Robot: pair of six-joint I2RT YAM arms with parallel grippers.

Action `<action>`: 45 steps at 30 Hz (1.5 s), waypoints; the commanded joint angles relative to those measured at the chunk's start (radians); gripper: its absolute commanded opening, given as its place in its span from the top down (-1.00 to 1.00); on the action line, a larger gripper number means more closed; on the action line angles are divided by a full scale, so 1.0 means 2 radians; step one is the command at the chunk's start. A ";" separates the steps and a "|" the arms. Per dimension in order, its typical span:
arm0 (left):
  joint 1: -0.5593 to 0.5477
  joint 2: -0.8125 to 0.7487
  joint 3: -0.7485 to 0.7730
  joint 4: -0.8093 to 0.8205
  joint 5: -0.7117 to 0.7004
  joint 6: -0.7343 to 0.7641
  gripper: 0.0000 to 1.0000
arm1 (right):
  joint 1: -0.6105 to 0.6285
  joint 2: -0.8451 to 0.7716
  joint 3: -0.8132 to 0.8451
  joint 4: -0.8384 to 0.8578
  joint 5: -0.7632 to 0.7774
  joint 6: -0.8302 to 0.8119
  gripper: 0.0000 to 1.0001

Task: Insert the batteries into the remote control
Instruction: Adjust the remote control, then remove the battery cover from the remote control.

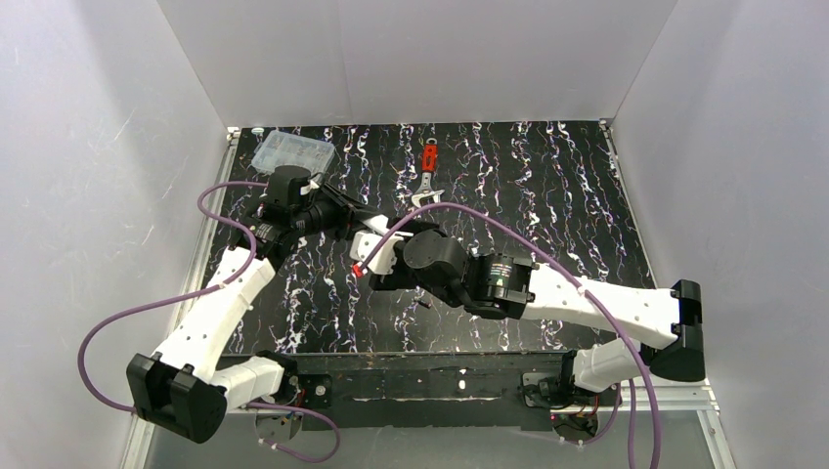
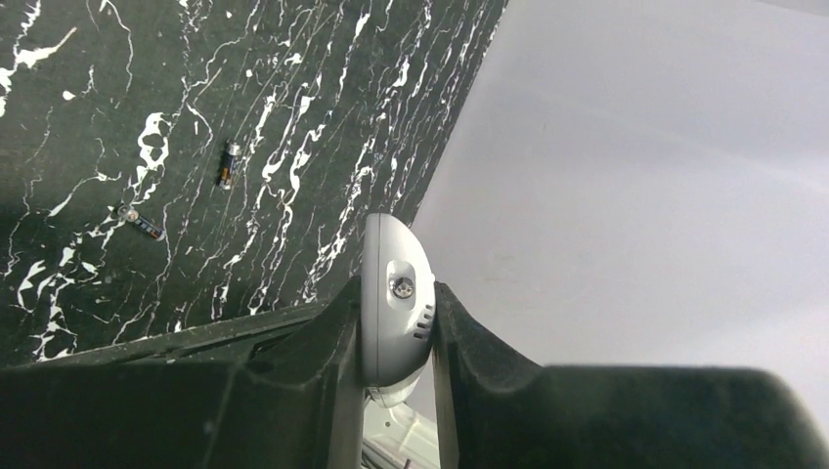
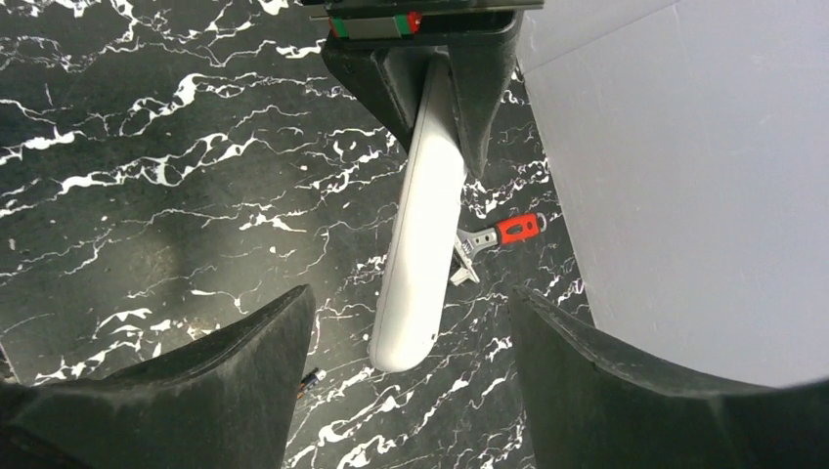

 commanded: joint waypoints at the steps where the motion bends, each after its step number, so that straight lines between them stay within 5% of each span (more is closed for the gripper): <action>1: -0.002 -0.020 -0.004 -0.018 -0.002 0.015 1.00 | 0.001 -0.031 0.035 0.015 -0.015 0.042 -0.61; 5: -0.002 -0.035 -0.021 0.017 -0.010 0.029 1.00 | 0.001 -0.050 0.046 0.037 -0.021 0.092 -0.65; 10: -0.001 -0.058 -0.064 0.153 0.004 0.046 1.00 | -0.003 -0.096 0.009 0.096 -0.001 0.142 -0.82; 16: -0.001 -0.070 -0.053 0.180 0.034 0.090 1.00 | -0.042 -0.126 0.003 0.085 -0.021 0.186 -0.83; 23: -0.001 -0.086 -0.058 0.241 0.092 0.126 1.00 | -0.161 -0.183 -0.019 0.081 -0.147 0.284 -0.52; 31: -0.001 -0.087 -0.079 0.336 0.129 0.113 1.00 | -0.217 -0.241 -0.102 0.158 -0.175 0.368 -0.25; 35: -0.001 -0.073 -0.058 0.347 0.160 0.124 1.00 | -0.240 -0.233 -0.098 0.146 -0.227 0.400 -0.37; 38: -0.001 -0.064 -0.044 0.345 0.173 0.132 1.00 | -0.258 -0.226 -0.092 0.131 -0.193 0.460 -0.51; 45: -0.001 -0.068 -0.035 0.319 0.173 0.161 1.00 | -0.324 -0.226 -0.102 0.113 -0.267 0.560 -0.48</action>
